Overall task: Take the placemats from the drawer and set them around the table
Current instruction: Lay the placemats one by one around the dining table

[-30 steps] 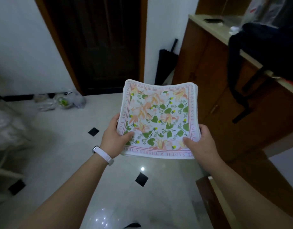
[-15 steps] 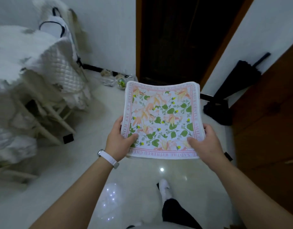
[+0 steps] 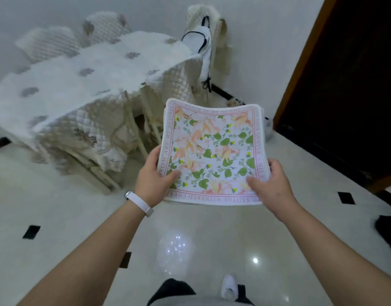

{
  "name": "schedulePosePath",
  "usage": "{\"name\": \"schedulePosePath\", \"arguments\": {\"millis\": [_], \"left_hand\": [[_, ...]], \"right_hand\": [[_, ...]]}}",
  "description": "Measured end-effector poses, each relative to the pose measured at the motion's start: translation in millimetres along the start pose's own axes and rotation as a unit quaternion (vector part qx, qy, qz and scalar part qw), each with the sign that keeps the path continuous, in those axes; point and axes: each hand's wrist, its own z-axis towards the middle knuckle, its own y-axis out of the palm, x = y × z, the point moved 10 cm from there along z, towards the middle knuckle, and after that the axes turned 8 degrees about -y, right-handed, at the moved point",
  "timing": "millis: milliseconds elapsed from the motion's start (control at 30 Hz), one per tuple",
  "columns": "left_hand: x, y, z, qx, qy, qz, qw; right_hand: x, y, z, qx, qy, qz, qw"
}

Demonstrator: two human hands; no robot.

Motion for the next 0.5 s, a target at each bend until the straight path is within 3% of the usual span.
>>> {"name": "schedulePosePath", "arguments": {"millis": [267,500], "left_hand": [[-38.2,-124.8,-19.9,0.168,-0.063,0.021,0.984],[-106.4,-221.5,-31.8,0.251,-0.107,0.016,0.962]], "right_hand": [[-62.7,136.2,41.5,-0.160,-0.067,0.001,0.985],[-112.7,262.8,40.2,-0.243,-0.117,-0.019,0.963]]}}
